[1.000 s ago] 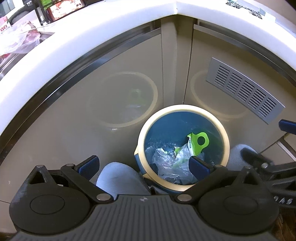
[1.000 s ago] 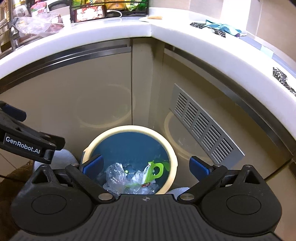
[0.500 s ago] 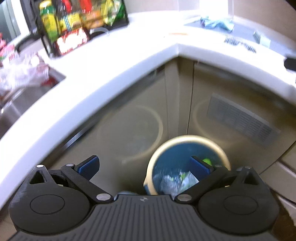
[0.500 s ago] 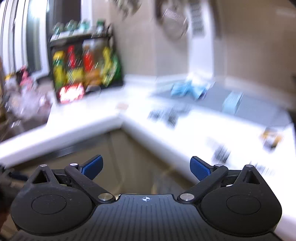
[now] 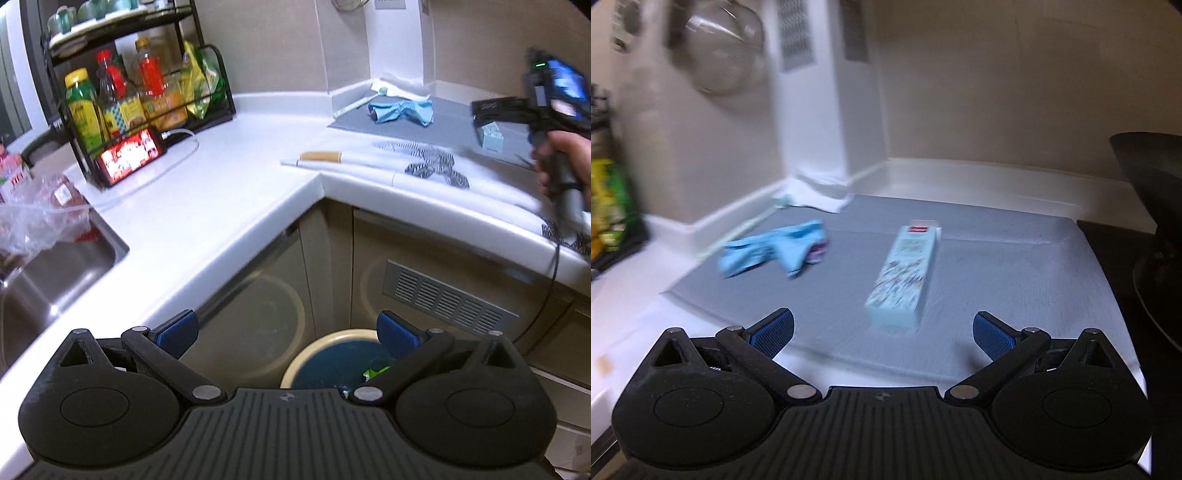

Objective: Collect trash
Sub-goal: 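Raise both tools back to the grey mat by the wall, then grasp the blue glove with the left gripper while the right gripper grasps the floral box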

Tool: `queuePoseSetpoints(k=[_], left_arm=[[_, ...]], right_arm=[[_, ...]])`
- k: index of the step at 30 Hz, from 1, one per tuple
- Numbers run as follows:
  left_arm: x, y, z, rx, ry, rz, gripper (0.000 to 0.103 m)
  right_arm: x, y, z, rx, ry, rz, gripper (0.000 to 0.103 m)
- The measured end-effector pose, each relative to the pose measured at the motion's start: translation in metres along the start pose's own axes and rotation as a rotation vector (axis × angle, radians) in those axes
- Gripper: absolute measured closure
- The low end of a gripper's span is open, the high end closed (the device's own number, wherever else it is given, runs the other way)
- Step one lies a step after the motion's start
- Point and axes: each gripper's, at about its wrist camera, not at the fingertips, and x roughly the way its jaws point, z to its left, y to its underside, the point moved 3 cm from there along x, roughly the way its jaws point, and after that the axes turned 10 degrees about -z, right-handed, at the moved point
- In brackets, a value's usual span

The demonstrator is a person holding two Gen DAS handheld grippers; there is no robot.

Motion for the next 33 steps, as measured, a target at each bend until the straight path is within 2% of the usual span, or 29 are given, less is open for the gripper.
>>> queuePoseSetpoints(k=[5,6,7,8,9,13,16,19,23,26,27,28,30,33], left_arm=[[0.001,-0.021,-0.002,0.022,-0.011,-0.029,0.000],[0.003,-0.028,-0.004,0.027,-0.007,-0.039,0.000],[0.005,-0.034,-0.006,0.033,-0.002,-0.049,0.000],[0.007,-0.041,-0.009,0.039,0.004,-0.062,0.000],[0.009,-0.048,-0.013,0.047,0.010,-0.078,0.000],[0.025,-0.085,-0.037,0.096,0.042,-0.176,0.000],[0.050,-0.115,-0.068,0.164,0.100,-0.247,0.000],[0.085,-0.145,-0.105,0.255,0.153,-0.285,0.000],[0.138,-0.182,-0.139,0.345,0.178,-0.318,0.000],[0.184,-0.205,-0.153,0.369,0.224,-0.288,0.000],[0.198,-0.211,-0.157,0.367,0.236,-0.285,0.000],[0.213,-0.218,-0.160,0.365,0.250,-0.287,0.000],[0.241,-0.226,-0.170,0.365,0.268,-0.281,0.000],[0.287,-0.231,-0.185,0.381,0.275,-0.232,0.000]], right_arm=[[0.055,0.000,-0.002,0.018,0.035,0.092,0.002],[0.060,0.000,-0.001,0.019,0.020,0.086,0.011],[0.062,0.000,-0.002,0.018,0.005,0.085,0.038],[0.063,0.000,-0.004,0.008,0.011,0.087,0.053],[0.060,-0.001,-0.006,-0.014,0.021,0.075,0.061],[0.037,0.000,-0.024,-0.071,0.026,0.056,0.062],[0.020,0.006,-0.042,-0.106,0.044,0.041,0.062],[0.017,0.010,-0.062,-0.064,0.044,0.067,0.062],[0.016,0.009,-0.078,0.026,0.010,0.069,0.061],[0.018,0.009,-0.076,0.022,0.016,0.068,0.060],[0.018,0.010,-0.075,0.010,0.024,0.069,0.053],[0.018,0.010,-0.074,0.003,0.028,0.072,0.041],[0.018,0.011,-0.073,-0.002,0.035,0.079,0.024],[0.020,0.012,-0.074,0.000,0.036,0.091,0.020]])
